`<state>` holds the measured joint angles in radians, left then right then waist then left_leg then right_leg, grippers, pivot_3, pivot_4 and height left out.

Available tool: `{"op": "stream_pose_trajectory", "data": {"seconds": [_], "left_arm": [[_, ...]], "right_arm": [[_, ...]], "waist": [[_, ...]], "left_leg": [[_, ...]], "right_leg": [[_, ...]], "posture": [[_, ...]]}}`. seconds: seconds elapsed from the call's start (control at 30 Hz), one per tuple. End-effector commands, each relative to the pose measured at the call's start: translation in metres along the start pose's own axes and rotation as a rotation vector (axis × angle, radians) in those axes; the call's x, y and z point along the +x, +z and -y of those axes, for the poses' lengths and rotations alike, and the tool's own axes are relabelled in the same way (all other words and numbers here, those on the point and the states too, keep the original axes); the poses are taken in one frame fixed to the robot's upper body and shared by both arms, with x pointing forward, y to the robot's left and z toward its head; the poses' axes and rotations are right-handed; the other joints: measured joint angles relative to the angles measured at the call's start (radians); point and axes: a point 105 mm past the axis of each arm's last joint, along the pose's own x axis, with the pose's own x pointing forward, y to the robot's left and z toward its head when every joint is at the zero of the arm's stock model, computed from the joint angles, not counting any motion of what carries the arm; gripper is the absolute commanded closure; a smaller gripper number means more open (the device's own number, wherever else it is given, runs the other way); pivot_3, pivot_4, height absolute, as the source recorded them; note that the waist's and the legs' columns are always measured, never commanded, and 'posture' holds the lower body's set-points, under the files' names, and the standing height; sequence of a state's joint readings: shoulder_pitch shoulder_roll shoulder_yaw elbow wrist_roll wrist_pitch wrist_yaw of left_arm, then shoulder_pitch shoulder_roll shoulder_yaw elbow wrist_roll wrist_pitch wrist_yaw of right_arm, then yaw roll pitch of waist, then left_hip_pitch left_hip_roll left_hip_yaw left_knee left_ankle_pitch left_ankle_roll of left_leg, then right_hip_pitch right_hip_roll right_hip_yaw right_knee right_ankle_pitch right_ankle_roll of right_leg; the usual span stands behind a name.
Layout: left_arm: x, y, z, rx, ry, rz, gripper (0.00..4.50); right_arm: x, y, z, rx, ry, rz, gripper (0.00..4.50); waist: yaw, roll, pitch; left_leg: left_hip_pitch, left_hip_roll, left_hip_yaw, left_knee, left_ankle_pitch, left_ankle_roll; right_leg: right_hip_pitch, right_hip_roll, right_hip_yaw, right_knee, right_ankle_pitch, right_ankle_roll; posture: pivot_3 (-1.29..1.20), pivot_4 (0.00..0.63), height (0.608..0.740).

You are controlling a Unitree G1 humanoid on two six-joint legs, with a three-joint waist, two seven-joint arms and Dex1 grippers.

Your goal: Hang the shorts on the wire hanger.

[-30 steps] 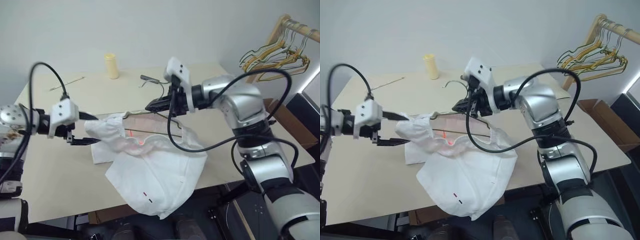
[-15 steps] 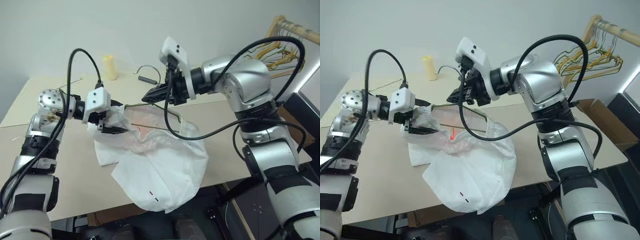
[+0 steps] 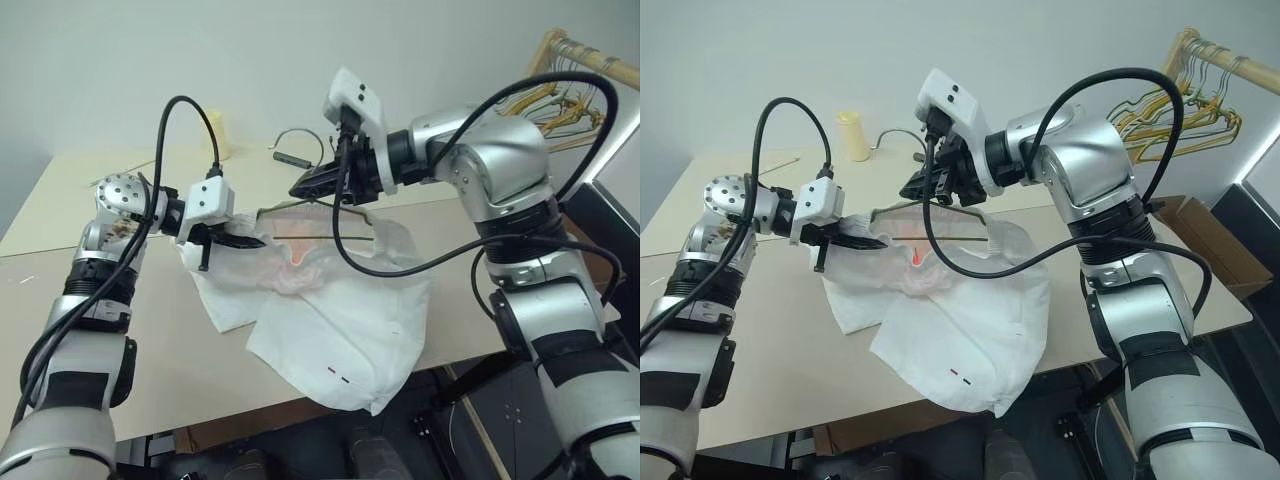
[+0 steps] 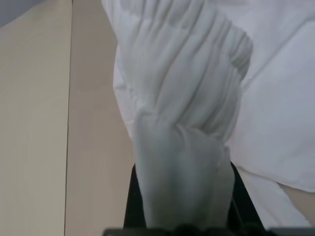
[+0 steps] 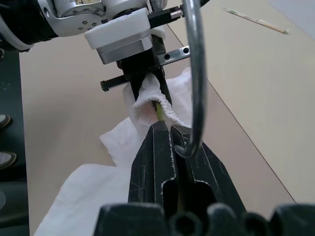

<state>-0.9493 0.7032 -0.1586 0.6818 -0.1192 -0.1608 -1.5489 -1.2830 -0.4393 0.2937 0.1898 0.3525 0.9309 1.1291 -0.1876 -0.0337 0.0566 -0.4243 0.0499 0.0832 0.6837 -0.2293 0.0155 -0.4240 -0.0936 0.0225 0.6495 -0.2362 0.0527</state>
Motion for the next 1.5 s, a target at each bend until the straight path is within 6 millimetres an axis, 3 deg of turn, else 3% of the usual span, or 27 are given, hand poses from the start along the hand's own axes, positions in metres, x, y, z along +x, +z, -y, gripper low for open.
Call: {"op": "stream_pose_trajectory", "data": {"seconds": [0.03, 0.07, 0.1, 0.23, 0.43, 0.47, 0.57, 0.73, 1.0, 1.1, 1.47, 1.5], "left_arm": [[-0.021, 0.014, -0.012, 0.021, 0.087, 0.044, 4.33], [-0.021, 0.014, -0.011, 0.015, 0.084, 0.047, 4.36], [-0.022, 0.013, -0.011, 0.011, 0.084, 0.05, 4.36], [-0.022, 0.012, -0.01, -0.011, 0.094, 0.058, 4.36], [-0.02, 0.007, -0.008, -0.033, 0.106, 0.052, 4.36], [-0.02, 0.007, -0.008, -0.035, 0.106, 0.051, 4.36], [-0.019, 0.007, -0.009, -0.036, 0.107, 0.052, 4.36], [-0.017, 0.008, -0.009, -0.034, 0.103, 0.056, 4.36], [-0.015, 0.012, -0.009, -0.022, 0.095, 0.063, 4.36], [-0.015, 0.012, -0.008, -0.018, 0.092, 0.063, 4.36], [-0.012, 0.01, -0.004, -0.002, 0.064, 0.048, 4.36], [-0.011, 0.011, -0.004, 0.001, 0.061, 0.048, 4.36]], "right_arm": [[-0.003, 0.013, -0.003, -0.041, 0.014, 0.062, 4.5], [-0.003, 0.013, -0.002, -0.043, 0.008, 0.066, 3.96], [-0.004, 0.012, -0.001, -0.047, 0.002, 0.068, 3.79], [-0.014, 0.013, 0.002, -0.052, -0.026, 0.078, 2.39], [-0.064, 0.01, 0.007, -0.101, -0.127, 0.08, 0.2], [-0.072, 0.003, 0.007, -0.136, -0.149, 0.04, 0.04], [-0.084, -0.027, 0.006, -0.244, -0.187, -0.129, 0.04], [-0.08, -0.069, 0.007, -0.341, -0.167, -0.328, 0.04], [-0.052, -0.073, 0.036, -0.363, -0.228, -0.355, 0.04], [-0.048, -0.075, 0.038, -0.364, -0.202, -0.369, 0.62], [-0.044, -0.082, 0.031, -0.276, -0.064, -0.369, 4.48], [-0.044, -0.081, 0.03, -0.262, -0.058, -0.36, 4.48]], "waist": [[-0.004, 0.0, 0.0], [-0.007, 0.0, 0.0], [-0.009, 0.0, 0.0], [-0.018, 0.0, 0.0], [-0.016, 0.0, 0.0], [-0.015, 0.0, 0.0], [-0.018, 0.0, 0.0], [-0.035, 0.001, -0.001], [-0.051, 0.002, -0.001], [-0.045, 0.002, -0.001], [-0.045, 0.002, -0.001], [-0.045, 0.002, -0.001]], "left_leg": [[0.0, 0.0, 0.0, 0.0, 0.0, 0.0], [0.0, 0.0, 0.0, 0.0, 0.0, 0.0], [0.0, 0.0, 0.0, 0.0, 0.0, 0.0], [0.0, 0.0, -0.001, 0.0, 0.0, 0.0], [-0.001, 0.0, -0.004, 0.0, 0.0, 0.0], [-0.001, 0.0, -0.004, 0.0, 0.0, 0.0], [-0.001, 0.0, -0.003, 0.0, 0.0, 0.0], [0.003, 0.0, 0.0, 0.0, 0.0, 0.0], [0.004, 0.0, -0.002, 0.0, 0.001, -0.001], [0.003, 0.0, -0.003, 0.0, 0.0, 0.0], [0.003, -0.001, -0.004, 0.0, 0.0, 0.0], [0.003, -0.001, -0.004, 0.0, 0.0, 0.0]], "right_leg": [[0.0, 0.0, 0.0, 0.0, 0.0, 0.0], [0.0, 0.0, 0.0, 0.0, 0.0, 0.0], [0.0, 0.0, 0.0, 0.0, 0.0, 0.0], [0.0, 0.0, 0.0, 0.0, 0.0, 0.0], [0.0, -0.001, -0.001, 0.0, 0.0, 0.0], [0.0, -0.001, -0.001, 0.0, 0.0, 0.0], [0.0, -0.001, -0.002, -0.001, 0.0, 0.001], [0.0, 0.0, 0.001, 0.0, 0.0, 0.0], [0.0, 0.0, 0.004, 0.001, 0.0, 0.0], [0.0, 0.0, 0.004, 0.0, 0.0, 0.0], [0.0, 0.0, 0.004, 0.0, 0.0, 0.001], [0.0, 0.0, 0.004, 0.0, 0.0, 0.001]], "posture": [[-0.15, 0.0, 0.74], [-0.16, 0.0, 0.74], [-0.16, 0.0, 0.74], [-0.17, 0.0, 0.74], [-0.18, 0.0, 0.74], [-0.18, 0.0, 0.74], [-0.18, 0.0, 0.74], [-0.19, 0.0, 0.74], [-0.17, 0.0, 0.74], [-0.16, 0.0, 0.74], [-0.16, 0.0, 0.74], [-0.16, 0.0, 0.74]]}}
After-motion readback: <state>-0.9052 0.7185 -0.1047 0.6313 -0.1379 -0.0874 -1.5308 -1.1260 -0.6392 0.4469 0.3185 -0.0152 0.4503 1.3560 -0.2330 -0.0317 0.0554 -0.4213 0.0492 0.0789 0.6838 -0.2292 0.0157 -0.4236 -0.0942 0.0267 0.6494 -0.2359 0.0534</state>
